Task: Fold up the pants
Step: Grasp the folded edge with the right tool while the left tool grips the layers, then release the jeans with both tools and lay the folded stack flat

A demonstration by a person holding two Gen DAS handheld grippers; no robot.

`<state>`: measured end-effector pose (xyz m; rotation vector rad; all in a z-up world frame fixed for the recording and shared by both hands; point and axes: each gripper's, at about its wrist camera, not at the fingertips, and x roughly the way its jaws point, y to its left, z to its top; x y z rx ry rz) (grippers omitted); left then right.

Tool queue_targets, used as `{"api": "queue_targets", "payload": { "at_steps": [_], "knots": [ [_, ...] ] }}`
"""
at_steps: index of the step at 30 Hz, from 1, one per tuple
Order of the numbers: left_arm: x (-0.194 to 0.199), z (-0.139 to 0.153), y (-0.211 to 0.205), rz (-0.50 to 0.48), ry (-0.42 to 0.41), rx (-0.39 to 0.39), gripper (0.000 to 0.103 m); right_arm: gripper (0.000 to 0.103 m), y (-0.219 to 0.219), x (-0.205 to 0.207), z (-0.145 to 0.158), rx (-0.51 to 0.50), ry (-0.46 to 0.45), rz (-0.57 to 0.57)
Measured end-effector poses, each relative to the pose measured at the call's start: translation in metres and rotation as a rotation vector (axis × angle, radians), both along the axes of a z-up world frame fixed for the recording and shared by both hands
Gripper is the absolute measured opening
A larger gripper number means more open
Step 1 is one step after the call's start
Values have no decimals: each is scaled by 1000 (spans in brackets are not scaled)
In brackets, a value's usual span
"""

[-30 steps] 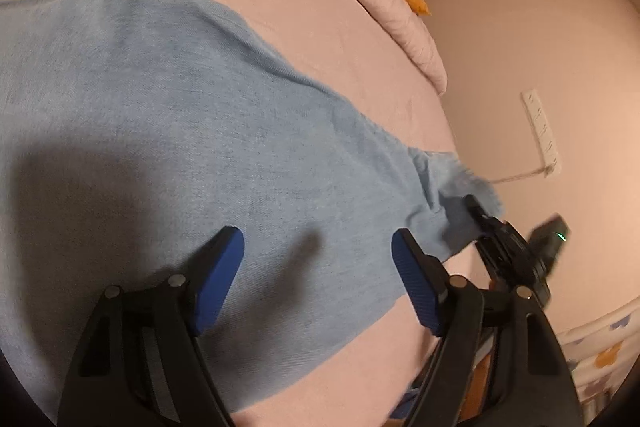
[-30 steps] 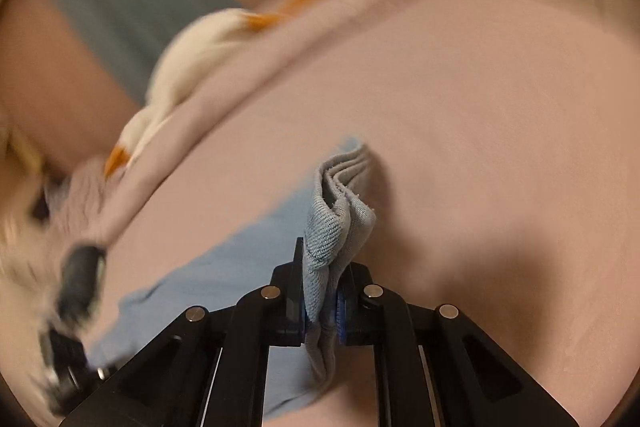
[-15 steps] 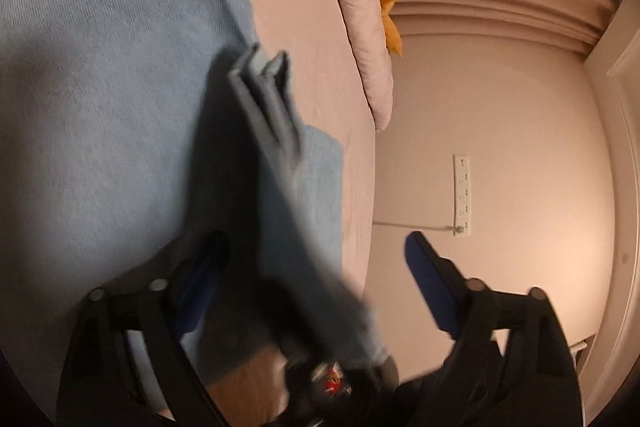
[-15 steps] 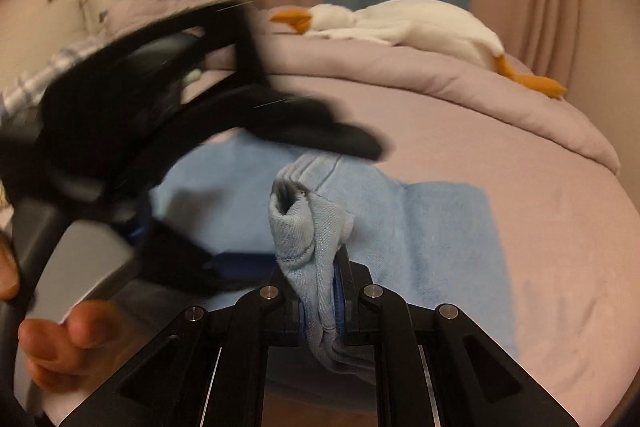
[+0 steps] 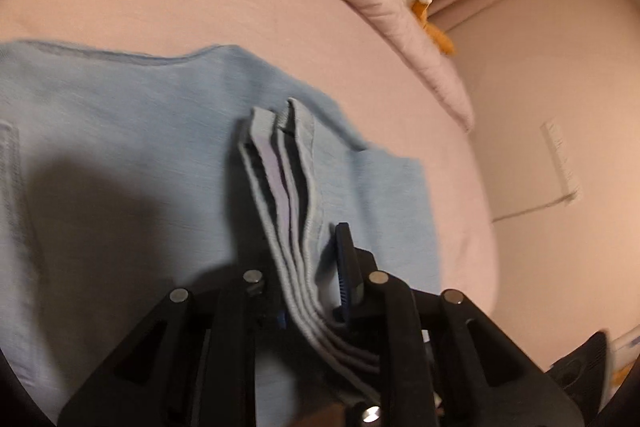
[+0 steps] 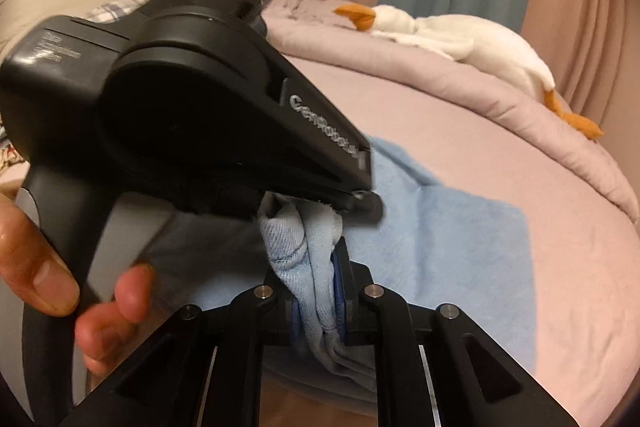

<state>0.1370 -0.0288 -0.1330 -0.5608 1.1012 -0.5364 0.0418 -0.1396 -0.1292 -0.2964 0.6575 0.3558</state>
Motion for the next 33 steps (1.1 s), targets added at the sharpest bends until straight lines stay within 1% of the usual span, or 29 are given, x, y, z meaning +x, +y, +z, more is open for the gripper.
{"api": "queue_targets", "payload": {
  "at_steps": [1,2,3,4,5,7,8,10,11,13,15,16,18,19,20,22,24,26,28,30,33],
  "knots": [
    [-1,-2,2,2,5,4,22,15,3,1,-3,-11,13,2],
    [-3,-3,8,11,0,-9,21,21,3,4,-6,-7,38,8],
    [-6,-6,13,14,-10,-1,23,25,1,6,-8,12,62,16],
    [-8,-5,15,22,-22,22,26,35,-3,8,-8,45,100,29],
    [-15,-1,22,41,-42,71,32,37,-7,8,-7,76,130,35],
    [-21,5,27,59,-68,103,58,37,-20,2,2,154,171,62],
    [-29,12,33,78,-102,130,61,38,-28,-1,7,183,184,71],
    [-35,17,33,89,-143,161,63,38,-54,-6,23,283,200,76],
    [-37,21,31,85,-155,170,63,38,-63,-5,28,311,201,68],
    [-40,28,21,58,-182,166,63,38,-90,2,43,380,206,9],
    [-42,31,9,18,-201,161,63,42,-106,9,54,435,212,-5],
    [-42,32,0,1,-205,161,63,45,-112,15,59,417,190,-25],
    [-42,29,-23,-56,-197,170,63,45,-113,36,58,285,147,-111],
    [-42,28,-33,-73,-201,181,62,44,-113,51,54,219,146,-157],
    [-38,25,-47,-91,-207,197,62,44,-114,63,48,193,163,-179],
    [-36,14,-60,-110,-189,221,61,44,-114,90,39,184,201,-198],
    [-37,-2,-64,-109,-156,229,61,44,-113,109,25,137,235,-226],
    [-41,-6,-65,-128,-192,251,61,44,-116,120,7,89,284,-265],
    [-39,-7,-68,-150,-190,267,61,44,-116,122,-8,87,354,-283],
    [-34,-7,-69,-163,-174,266,61,44,-115,116,-8,78,315,-274],
    [-29,-3,-74,-171,-156,280,61,44,-114,116,-5,65,326,-271]
  ]
}}
